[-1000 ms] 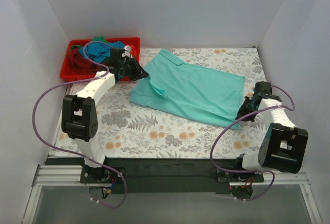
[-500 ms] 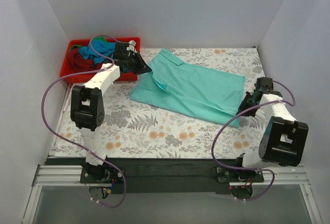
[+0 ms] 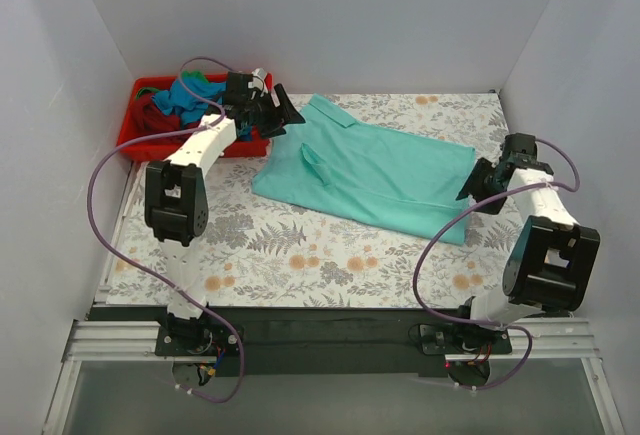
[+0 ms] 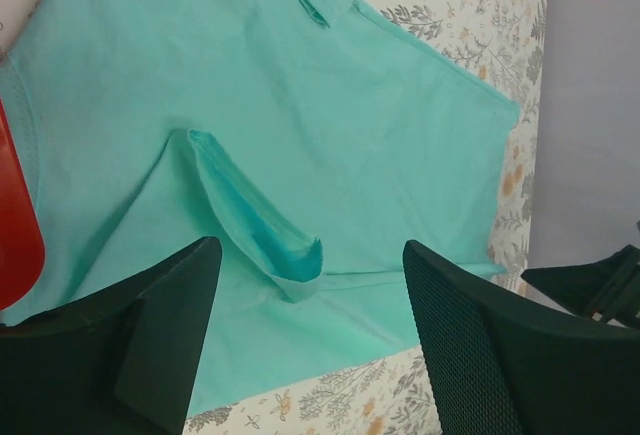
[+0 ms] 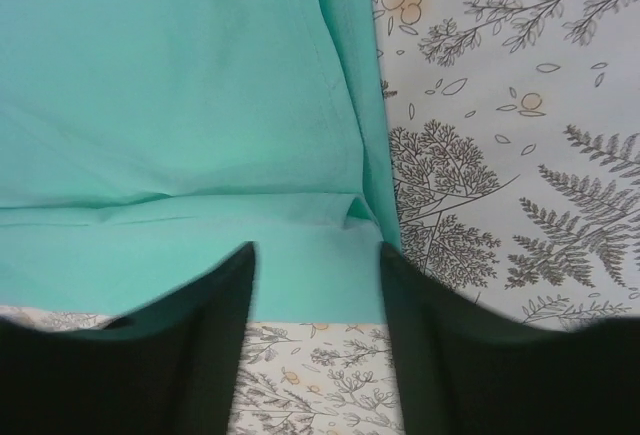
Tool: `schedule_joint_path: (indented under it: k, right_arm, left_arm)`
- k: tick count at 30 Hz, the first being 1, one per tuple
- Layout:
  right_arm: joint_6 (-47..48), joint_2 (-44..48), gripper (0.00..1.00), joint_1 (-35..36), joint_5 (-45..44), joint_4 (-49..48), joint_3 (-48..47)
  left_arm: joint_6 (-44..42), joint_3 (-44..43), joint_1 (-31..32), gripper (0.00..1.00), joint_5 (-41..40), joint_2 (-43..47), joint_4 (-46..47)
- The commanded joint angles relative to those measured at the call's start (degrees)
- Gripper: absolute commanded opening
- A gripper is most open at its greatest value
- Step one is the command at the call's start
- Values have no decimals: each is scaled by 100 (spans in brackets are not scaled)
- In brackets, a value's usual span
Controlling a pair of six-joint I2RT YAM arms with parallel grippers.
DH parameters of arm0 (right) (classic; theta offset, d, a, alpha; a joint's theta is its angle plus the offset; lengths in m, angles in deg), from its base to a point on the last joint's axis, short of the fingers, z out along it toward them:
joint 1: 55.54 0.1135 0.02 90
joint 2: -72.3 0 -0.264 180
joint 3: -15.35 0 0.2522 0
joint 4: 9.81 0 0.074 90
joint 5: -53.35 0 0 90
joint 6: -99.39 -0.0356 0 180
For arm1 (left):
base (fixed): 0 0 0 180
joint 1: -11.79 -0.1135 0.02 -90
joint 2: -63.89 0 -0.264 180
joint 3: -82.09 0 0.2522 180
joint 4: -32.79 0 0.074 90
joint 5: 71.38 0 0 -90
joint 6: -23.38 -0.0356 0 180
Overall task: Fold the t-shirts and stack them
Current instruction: Fold the tshirt
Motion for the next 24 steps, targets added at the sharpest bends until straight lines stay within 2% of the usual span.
schedule_joint_path:
  k: [1, 6, 12, 18, 24]
  right_arm:
    - [48, 446, 67, -41, -215, -40, -189]
    - [145, 1139, 68, 125, -14, -145, 303]
    - [40, 1598, 68, 564, 671, -672, 1226]
    - [-31, 1143, 67, 724, 883, -954, 1420]
    - [-66, 624, 67, 715, 787, -1016, 1543]
  left_arm:
    - [-272, 129, 109, 73, -188, 592, -101]
    - [-352, 1506, 425, 73, -768, 1347, 284]
    - [-168, 2502, 478, 73, -813, 1507, 759]
    - [70, 3065, 522, 73, -787, 1349, 1243]
    - [70, 3522, 618, 73, -1085, 1217, 1498]
